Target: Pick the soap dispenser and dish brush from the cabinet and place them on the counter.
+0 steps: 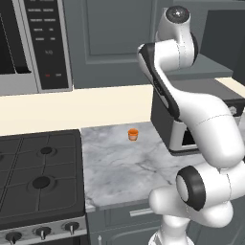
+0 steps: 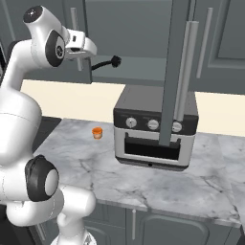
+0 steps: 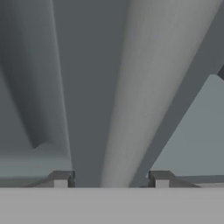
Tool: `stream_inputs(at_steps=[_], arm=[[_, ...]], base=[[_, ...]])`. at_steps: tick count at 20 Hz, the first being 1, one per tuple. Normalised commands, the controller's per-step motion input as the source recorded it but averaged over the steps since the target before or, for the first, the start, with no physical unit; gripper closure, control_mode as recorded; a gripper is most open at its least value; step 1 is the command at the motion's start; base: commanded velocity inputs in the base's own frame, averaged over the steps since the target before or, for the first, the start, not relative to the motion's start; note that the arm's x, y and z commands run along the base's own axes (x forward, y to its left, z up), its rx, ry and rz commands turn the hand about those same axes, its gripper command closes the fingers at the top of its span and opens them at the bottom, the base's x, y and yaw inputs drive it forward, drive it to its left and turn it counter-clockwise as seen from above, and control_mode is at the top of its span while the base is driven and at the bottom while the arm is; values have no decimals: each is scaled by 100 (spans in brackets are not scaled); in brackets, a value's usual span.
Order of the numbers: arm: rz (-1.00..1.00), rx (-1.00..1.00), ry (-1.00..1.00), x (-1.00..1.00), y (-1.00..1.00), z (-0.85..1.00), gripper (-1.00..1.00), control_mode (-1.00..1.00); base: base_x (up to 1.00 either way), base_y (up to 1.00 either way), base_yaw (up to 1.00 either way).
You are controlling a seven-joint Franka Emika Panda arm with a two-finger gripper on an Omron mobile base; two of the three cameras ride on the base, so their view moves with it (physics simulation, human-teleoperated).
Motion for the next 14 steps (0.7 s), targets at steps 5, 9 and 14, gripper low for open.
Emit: stream_inputs(at_steps=[5, 9, 14], arm=[[0, 0, 0, 0, 0, 0, 100, -100], [-1, 0, 0, -1, 5, -3, 100, -100], [-3, -4, 0, -19, 19, 1, 100, -100]], base=[[0, 0, 0], [0, 0, 0], [0, 0, 0]])
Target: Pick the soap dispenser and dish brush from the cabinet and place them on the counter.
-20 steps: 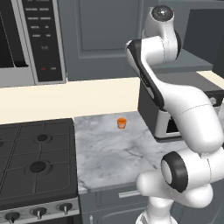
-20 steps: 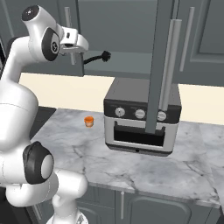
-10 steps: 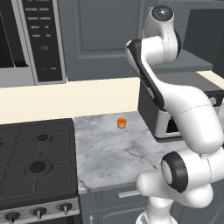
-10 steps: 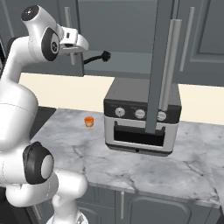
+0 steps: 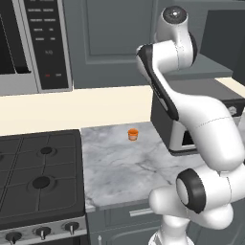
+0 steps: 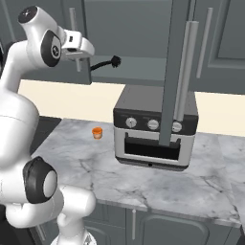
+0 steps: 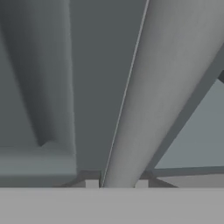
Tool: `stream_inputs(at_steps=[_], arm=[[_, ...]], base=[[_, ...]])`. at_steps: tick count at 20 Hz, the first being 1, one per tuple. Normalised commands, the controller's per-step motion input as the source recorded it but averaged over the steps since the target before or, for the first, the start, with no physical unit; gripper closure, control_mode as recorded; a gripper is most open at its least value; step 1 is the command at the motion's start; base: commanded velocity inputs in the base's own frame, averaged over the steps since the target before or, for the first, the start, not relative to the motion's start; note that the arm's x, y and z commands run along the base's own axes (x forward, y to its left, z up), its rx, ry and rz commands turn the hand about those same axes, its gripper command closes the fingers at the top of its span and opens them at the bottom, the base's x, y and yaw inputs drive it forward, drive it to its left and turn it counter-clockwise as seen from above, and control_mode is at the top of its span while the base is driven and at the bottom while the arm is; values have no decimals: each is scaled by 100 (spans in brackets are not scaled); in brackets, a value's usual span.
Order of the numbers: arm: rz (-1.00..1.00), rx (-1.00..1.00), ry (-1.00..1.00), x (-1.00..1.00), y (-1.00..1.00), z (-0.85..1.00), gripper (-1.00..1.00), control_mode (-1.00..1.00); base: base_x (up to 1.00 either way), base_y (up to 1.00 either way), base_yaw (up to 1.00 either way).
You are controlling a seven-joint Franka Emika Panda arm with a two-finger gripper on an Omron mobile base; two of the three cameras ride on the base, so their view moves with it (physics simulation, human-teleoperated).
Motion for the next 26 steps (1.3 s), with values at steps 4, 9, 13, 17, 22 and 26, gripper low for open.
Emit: stream_inputs(at_steps=[4, 9, 13, 17, 22, 26], arm=[[-4, -5, -3, -33, 22, 5, 100, -100], [-5, -6, -2, -33, 25, 3, 100, -100], [-5, -7, 0, -30, 28, 0, 100, -100], [-6, -6, -1, -29, 27, 2, 100, -100], [-6, -6, -1, -29, 26, 3, 100, -100], [-8, -3, 0, -26, 24, 1, 100, -100]], base=[[0, 0, 0], [0, 0, 0], [0, 0, 0], [0, 0, 0], [0, 0, 0], [0, 0, 0]])
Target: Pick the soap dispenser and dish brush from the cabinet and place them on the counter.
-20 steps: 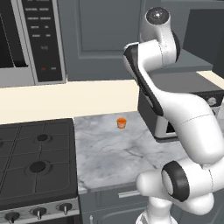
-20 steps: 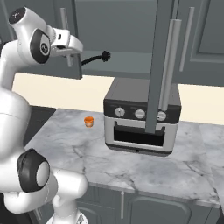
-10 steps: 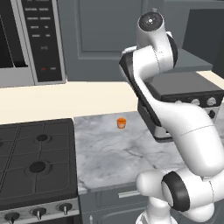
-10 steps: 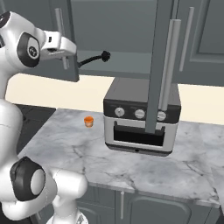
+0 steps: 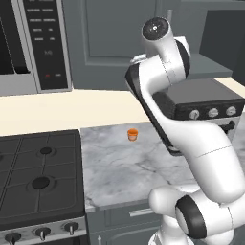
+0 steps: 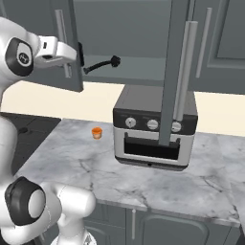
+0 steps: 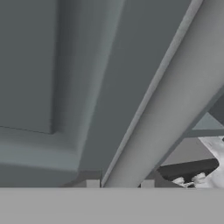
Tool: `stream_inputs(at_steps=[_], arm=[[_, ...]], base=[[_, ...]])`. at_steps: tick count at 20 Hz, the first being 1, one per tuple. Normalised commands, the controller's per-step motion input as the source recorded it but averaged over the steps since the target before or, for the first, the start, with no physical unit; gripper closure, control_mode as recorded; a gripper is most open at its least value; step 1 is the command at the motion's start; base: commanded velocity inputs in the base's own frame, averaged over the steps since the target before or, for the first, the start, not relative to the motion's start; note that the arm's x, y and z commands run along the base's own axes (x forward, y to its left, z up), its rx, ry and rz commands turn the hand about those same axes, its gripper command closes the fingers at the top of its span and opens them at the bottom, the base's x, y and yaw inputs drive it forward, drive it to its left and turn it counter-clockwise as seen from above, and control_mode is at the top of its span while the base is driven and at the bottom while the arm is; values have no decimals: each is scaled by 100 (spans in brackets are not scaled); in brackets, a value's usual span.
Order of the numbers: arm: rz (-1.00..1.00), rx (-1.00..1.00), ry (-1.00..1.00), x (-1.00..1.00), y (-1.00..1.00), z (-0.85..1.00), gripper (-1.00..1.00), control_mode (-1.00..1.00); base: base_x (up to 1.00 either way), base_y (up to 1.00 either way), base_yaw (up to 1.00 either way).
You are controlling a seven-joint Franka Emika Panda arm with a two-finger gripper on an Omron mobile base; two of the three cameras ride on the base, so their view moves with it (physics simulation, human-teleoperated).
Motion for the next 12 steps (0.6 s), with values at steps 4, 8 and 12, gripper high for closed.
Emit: stream_inputs(at_steps=[4, 8, 12], arm=[[-9, 0, -5, -35, 13, 2, 100, -100], [-7, 0, -7, -37, 21, 2, 100, -100], [-6, 0, -9, -42, 27, 0, 100, -100]], base=[[0, 0, 0], [0, 0, 0], [0, 0, 0]])
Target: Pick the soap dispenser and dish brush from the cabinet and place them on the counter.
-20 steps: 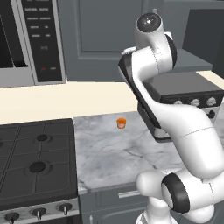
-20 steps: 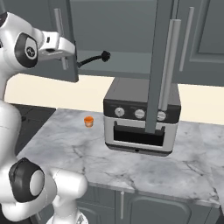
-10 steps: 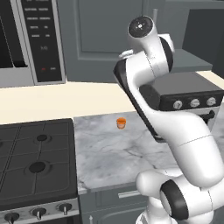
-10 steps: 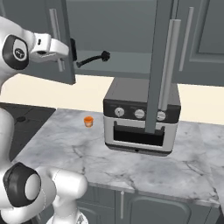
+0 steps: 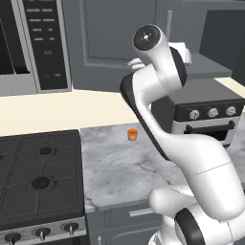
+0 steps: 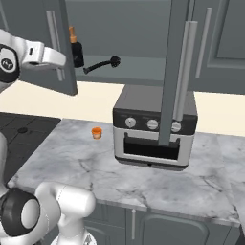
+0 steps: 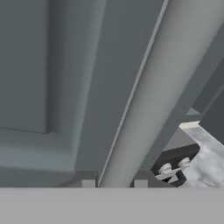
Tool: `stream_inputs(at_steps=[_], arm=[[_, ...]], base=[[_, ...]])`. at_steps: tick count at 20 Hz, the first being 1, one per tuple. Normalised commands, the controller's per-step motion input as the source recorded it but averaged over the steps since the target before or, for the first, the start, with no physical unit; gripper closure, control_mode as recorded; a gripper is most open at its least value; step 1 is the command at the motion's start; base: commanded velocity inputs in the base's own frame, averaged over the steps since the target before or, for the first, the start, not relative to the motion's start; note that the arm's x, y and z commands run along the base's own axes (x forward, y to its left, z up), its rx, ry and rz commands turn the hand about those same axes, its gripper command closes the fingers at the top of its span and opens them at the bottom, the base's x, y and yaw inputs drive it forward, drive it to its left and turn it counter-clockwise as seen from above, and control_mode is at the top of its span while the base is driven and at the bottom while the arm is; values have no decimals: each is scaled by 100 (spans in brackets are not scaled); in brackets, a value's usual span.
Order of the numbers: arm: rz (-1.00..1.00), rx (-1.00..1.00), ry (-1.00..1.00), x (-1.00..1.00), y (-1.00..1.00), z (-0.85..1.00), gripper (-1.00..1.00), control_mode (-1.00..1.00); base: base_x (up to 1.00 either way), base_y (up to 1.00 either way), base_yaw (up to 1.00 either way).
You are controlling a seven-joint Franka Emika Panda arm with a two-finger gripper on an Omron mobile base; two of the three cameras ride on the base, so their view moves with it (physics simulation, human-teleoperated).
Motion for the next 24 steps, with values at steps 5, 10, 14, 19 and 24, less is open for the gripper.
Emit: stream_inputs(at_steps=[5, 10, 14, 19, 24], arm=[[-5, 0, -7, -36, 35, 0, 100, -100], [-5, 0, -6, -31, 37, 0, 100, -100], [-4, 0, -6, -30, 30, 0, 100, -100], [-4, 0, -7, -36, 28, 0, 100, -100], [-3, 0, -4, -41, 31, 0, 100, -100]], base=[[0, 0, 0], [0, 0, 0], [0, 0, 0], [0, 0, 0], [0, 0, 0]])
